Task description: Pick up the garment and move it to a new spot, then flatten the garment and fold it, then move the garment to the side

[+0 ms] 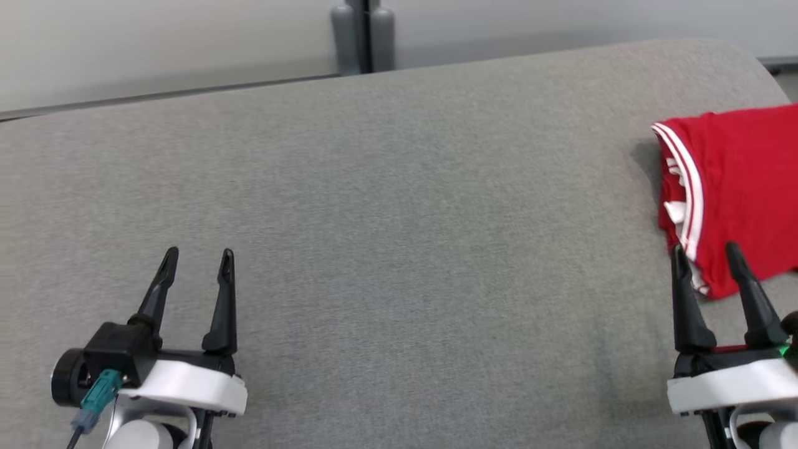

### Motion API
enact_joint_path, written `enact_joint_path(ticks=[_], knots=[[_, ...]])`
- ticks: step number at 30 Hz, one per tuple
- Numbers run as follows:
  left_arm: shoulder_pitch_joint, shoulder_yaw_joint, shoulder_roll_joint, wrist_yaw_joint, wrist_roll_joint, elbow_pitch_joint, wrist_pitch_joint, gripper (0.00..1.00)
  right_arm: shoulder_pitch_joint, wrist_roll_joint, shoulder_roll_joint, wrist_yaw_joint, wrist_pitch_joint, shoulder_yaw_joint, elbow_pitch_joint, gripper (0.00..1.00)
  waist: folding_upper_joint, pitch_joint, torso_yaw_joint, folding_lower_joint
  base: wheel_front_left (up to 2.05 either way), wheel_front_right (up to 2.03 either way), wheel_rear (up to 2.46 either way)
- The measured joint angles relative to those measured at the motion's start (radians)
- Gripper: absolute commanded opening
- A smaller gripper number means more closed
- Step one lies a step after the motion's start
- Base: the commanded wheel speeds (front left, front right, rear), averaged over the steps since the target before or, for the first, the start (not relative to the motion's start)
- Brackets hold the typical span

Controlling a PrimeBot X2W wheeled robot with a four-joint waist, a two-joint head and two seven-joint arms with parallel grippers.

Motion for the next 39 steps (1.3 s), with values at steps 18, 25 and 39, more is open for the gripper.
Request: enact_joint_path(ticks=[18, 25, 39], knots=[[0.181, 0.007, 0.028, -0.033, -0.059, 0.045, -0.006, 1.00, 0.198, -0.004, 0.003, 0.000, 0.137, 0.016, -0.110, 1.00, 0.0000, -0.208, 0.082, 0.0001, 0.00, 0.00, 0.00], [0.233, -0.002, 0.028, -0.023, -0.066, 0.035, 0.003, 1.00, 0.248, -0.001, 0.000, 0.000, 0.169, 0.031, -0.136, 1.00, 0.0000, -0.263, 0.079, 0.0001, 0.00, 0.00, 0.00], [0.249, -0.008, 0.038, 0.001, -0.064, 0.031, 0.007, 1.00, 0.264, 0.006, 0.006, 0.000, 0.180, 0.035, -0.147, 1.00, 0.0000, -0.284, 0.080, 0.0001, 0.00, 0.00, 0.00]])
